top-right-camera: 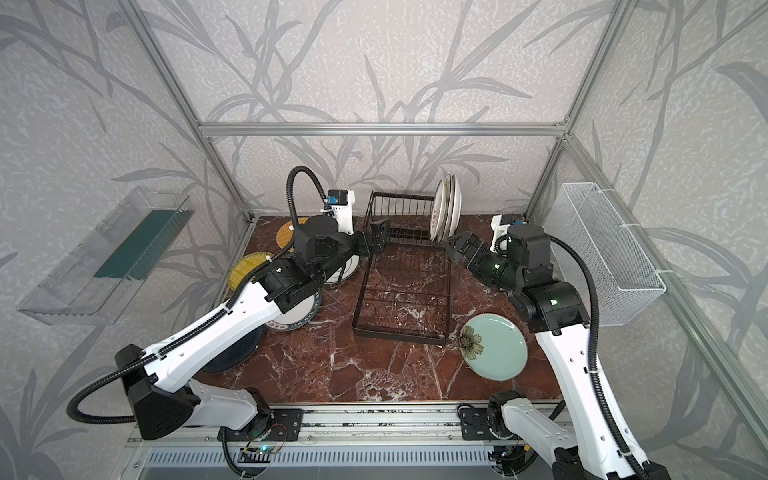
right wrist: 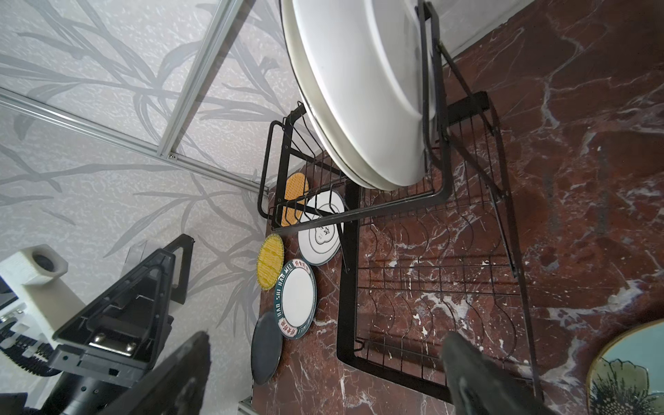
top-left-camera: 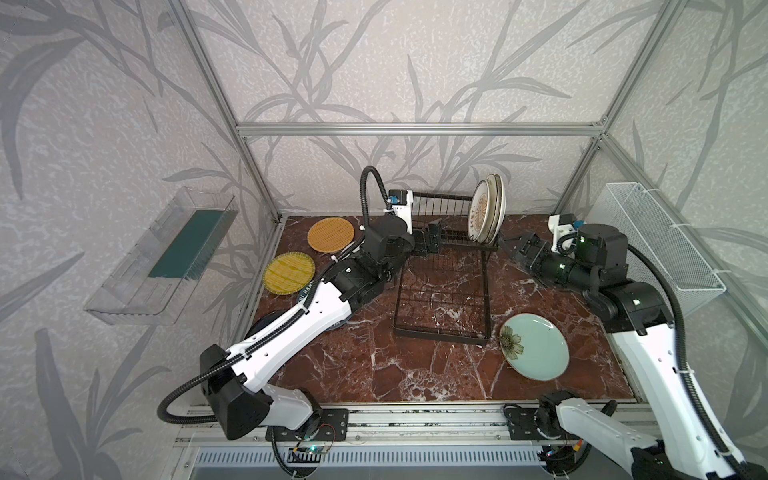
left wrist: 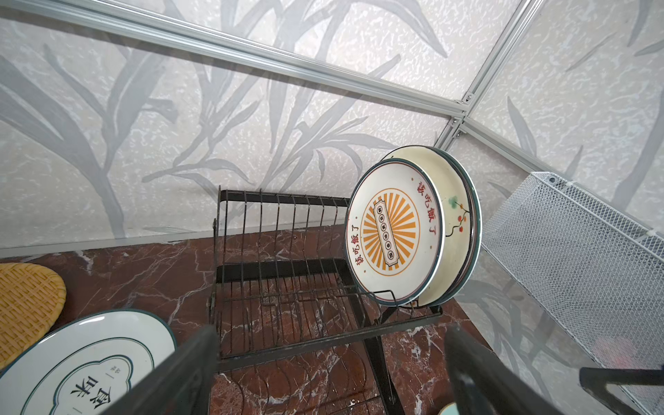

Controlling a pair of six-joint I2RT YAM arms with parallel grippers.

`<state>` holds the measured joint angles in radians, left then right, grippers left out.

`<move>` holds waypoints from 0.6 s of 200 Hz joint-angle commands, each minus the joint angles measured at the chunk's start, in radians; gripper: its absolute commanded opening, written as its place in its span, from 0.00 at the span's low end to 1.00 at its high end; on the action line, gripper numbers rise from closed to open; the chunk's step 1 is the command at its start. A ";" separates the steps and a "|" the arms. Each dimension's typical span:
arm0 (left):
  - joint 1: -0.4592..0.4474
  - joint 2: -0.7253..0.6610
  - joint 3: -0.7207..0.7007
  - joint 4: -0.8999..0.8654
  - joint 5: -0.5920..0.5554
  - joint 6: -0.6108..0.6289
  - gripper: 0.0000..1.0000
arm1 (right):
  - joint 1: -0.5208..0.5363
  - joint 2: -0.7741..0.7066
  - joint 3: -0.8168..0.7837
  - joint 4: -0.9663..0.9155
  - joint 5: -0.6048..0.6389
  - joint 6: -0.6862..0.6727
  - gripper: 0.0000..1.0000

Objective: Load plates into a dish rack
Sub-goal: Move the plate to the middle-right of the table.

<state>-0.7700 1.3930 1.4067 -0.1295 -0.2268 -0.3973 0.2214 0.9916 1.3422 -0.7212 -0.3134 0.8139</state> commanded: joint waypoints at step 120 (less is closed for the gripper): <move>0.000 -0.088 -0.078 -0.033 -0.051 -0.003 0.97 | 0.005 -0.039 -0.014 -0.022 0.029 -0.033 0.99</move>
<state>-0.7700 1.3399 1.3430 -0.1493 -0.2455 -0.4038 0.2218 0.9455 1.3281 -0.7383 -0.2630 0.8009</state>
